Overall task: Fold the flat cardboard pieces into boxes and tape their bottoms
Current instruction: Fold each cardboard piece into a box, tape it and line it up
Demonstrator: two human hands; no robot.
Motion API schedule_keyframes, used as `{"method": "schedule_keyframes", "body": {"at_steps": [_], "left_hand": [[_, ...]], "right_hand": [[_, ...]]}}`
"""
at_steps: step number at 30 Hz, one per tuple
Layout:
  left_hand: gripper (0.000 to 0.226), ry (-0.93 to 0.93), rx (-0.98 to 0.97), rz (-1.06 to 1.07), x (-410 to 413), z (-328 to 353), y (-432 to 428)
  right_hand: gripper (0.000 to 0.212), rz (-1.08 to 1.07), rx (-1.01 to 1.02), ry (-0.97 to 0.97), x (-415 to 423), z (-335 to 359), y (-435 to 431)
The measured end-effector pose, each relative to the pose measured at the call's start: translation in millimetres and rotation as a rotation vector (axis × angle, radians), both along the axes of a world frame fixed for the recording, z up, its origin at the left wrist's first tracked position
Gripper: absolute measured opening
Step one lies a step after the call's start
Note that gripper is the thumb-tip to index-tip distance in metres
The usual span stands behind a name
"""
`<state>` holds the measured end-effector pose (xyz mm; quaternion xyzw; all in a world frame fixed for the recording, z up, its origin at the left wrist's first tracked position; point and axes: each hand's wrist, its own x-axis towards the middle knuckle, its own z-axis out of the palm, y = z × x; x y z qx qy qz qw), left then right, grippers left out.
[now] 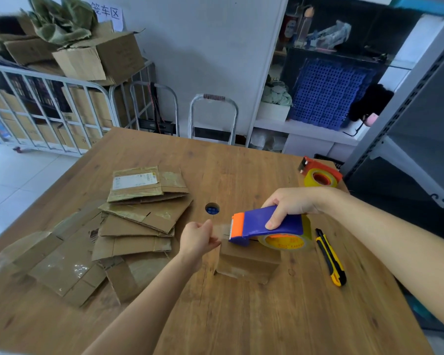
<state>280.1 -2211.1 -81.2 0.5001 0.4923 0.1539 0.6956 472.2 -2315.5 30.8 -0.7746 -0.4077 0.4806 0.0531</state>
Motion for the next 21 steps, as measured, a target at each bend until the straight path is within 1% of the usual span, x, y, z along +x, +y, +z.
{"method": "schedule_keyframes", "body": {"at_steps": [3, 5, 7, 9, 11, 14, 18, 20, 21], "left_hand": [[0.015, 0.035, 0.153, 0.039, 2.0, -0.6, 1.3], [0.018, 0.063, 0.289, 0.004, 0.3, -1.4, 1.0], [0.02, 0.139, 0.427, -0.043, -1.7, -6.8, 1.3], [0.022, 0.203, 0.487, -0.065, -3.5, -16.6, 0.8], [0.024, 0.242, 0.483, -0.073, -3.9, -26.3, -2.2], [0.026, 0.266, 0.433, -0.084, -1.0, -38.7, -7.2], [0.027, 0.233, 0.33, -0.143, 10.0, -42.2, -17.5], [0.027, 0.225, 0.251, -0.176, 12.0, -43.9, -19.5], [0.033, 0.224, 0.168, -0.175, 9.3, -45.4, -18.4]], "right_hand": [[0.024, 0.003, -0.017, -0.013, 0.8, 1.7, 1.9], [0.023, -0.007, -0.029, -0.01, 2.4, 3.3, 1.5], [0.023, -0.012, -0.031, -0.016, 1.5, 3.7, 1.3], [0.022, -0.003, -0.028, -0.042, -2.7, 2.2, 3.6], [0.02, 0.001, -0.032, -0.065, -8.7, -0.6, 8.1], [0.026, 0.009, -0.034, -0.106, -15.5, -1.8, 13.0], [0.03, -0.009, -0.021, -0.102, -15.9, -0.7, 9.7], [0.03, -0.015, -0.016, -0.102, -15.0, -1.2, 8.0], [0.031, -0.013, -0.017, -0.103, -14.8, -1.6, 7.5]]}}
